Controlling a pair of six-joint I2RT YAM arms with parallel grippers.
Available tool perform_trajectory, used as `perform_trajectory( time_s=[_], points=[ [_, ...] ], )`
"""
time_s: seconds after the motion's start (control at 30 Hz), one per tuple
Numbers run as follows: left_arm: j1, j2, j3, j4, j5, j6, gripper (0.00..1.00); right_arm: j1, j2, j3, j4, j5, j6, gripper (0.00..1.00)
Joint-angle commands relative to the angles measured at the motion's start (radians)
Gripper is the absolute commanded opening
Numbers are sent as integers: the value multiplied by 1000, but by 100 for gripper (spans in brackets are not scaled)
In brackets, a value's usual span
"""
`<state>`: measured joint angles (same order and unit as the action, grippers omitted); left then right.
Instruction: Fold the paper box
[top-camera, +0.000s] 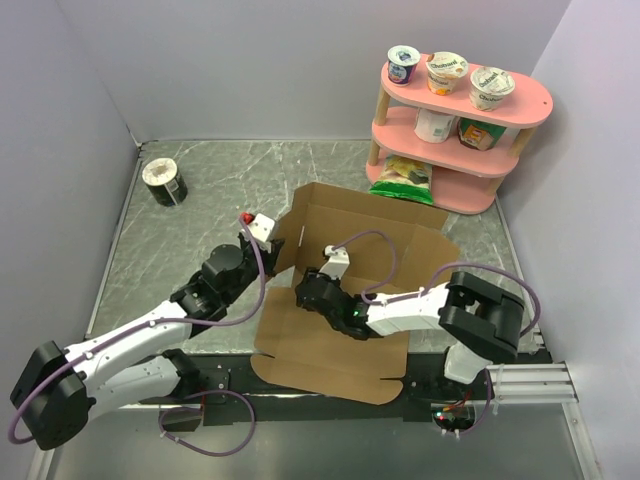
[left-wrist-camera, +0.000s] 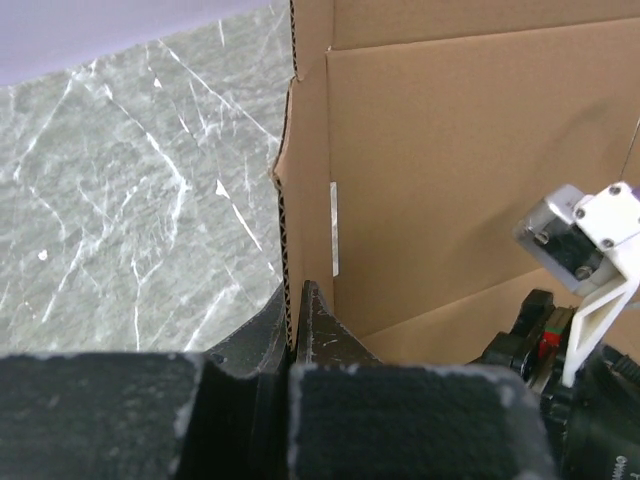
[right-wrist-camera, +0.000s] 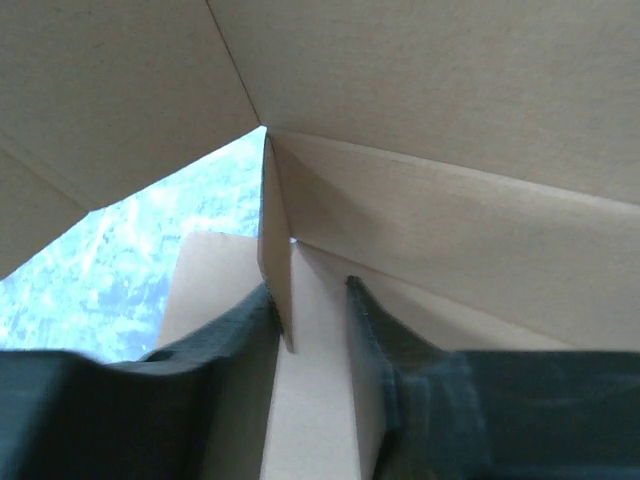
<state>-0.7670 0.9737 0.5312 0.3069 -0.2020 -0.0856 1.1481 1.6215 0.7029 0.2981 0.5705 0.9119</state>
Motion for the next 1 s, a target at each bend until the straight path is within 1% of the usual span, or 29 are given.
perform_trajectory(
  time_s=[0.0,0.07,0.1,0.13,0.17,0.2,0.23,0.3,0.33,0.37,0.43,0.53,0.67,0.7,0.73,0.8,0.83,0.97],
  points=[
    [-55,6,-16,61,-97,46,1,-14,-84,-36,27,-9,-68,53],
    [-83,6,-40,89,-131,49,1,-17,-138,-61,10,-20,-68,67],
    [-90,8,-45,113,-148,44,1,-18,-164,-74,-16,-20,-65,81],
    [-98,13,-53,124,-189,38,1,-19,-225,-85,-34,-21,-65,87],
    [-106,19,-53,130,-200,29,1,-18,-259,-100,-54,-20,-62,94],
    [-107,28,-54,135,-203,3,1,-19,-296,-106,-104,-18,-62,96],
    [-110,36,-72,158,-229,-17,1,-18,-371,-108,-132,-15,-62,98],
    [-132,48,-105,207,-260,-54,1,-19,-441,-95,-198,2,-50,100],
    [-143,49,-140,253,-308,-54,1,-18,-501,-88,-247,8,-45,100],
    [-167,49,-154,271,-333,-57,1,-19,-529,-70,-267,11,-50,99],
    [-179,37,-183,300,-364,-48,1,-19,-589,-48,-322,26,-47,99],
    [-202,10,-215,337,-401,-37,1,-21,-627,4,-355,69,-27,99],
    [-227,-36,-270,388,-419,-19,1,-24,-614,92,-324,114,-19,100],
    [-230,-47,-290,402,-419,-17,1,-25,-600,110,-317,118,-28,100],
    [-232,-50,-298,409,-422,-17,1,-28,-562,163,-315,120,-51,100],
    [-241,-52,-313,435,-421,-19,1,-28,-511,231,-361,144,-67,100],
    [-244,-52,-329,443,-418,-22,1,-30,-461,301,-382,153,-88,100],
    [-264,-41,-355,485,-421,-37,1,-33,-371,455,-459,175,-172,100]
  ],
)
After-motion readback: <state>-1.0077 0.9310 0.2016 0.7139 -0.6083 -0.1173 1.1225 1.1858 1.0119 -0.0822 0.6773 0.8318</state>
